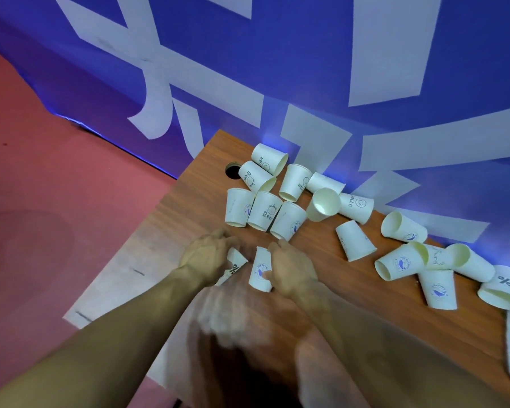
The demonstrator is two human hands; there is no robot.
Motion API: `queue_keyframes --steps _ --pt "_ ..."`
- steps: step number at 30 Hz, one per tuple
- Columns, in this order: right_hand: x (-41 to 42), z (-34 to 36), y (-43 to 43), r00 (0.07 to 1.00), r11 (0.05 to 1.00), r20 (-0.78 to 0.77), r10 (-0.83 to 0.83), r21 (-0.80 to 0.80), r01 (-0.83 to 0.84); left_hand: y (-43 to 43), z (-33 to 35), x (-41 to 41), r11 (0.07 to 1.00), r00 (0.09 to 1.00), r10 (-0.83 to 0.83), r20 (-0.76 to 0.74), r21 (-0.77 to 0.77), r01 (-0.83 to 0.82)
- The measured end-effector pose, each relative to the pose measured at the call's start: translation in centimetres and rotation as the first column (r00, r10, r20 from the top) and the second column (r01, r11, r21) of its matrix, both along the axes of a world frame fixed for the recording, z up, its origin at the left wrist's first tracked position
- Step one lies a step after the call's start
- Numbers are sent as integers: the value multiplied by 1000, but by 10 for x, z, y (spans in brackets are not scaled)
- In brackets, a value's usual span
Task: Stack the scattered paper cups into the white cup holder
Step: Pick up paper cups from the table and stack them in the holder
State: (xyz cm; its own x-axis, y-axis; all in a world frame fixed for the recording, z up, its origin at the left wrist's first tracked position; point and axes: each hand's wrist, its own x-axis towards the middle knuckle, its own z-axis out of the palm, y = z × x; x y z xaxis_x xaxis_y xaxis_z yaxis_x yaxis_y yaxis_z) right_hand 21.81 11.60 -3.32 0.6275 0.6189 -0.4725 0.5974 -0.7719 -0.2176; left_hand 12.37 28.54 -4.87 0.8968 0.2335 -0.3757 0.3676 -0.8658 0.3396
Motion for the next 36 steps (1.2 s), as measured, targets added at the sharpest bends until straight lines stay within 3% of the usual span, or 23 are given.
queue_keyframes --steps 5,8,12,16,25,31,36 --pt "-5 23 -21 998 996 57 4 91 -9 -18 22 2 998 997 47 -60 -30 -49" --pt "-6 37 -43 996 984 93 -6 179 -11 -34 34 7 1000 1000 6 3 1 -6" --pt "-7 58 -85 988 966 135 -77 257 40 -71 52 14 951 973 -153 172 292 98" --pt "-7 83 -143 960 943 245 -135 328 49 -125 79 24 903 887 -287 362 410 124" --pt "10 157 -336 870 902 423 -255 428 57 -334 166 64 891 784 -388 484 416 184" --pt "10 196 -494 752 894 553 -359 435 106 -490 204 94 810 659 -557 505 505 298" --pt "11 210 -608 703 881 558 -440 417 221 -607 217 113 745 579 -655 486 542 389"
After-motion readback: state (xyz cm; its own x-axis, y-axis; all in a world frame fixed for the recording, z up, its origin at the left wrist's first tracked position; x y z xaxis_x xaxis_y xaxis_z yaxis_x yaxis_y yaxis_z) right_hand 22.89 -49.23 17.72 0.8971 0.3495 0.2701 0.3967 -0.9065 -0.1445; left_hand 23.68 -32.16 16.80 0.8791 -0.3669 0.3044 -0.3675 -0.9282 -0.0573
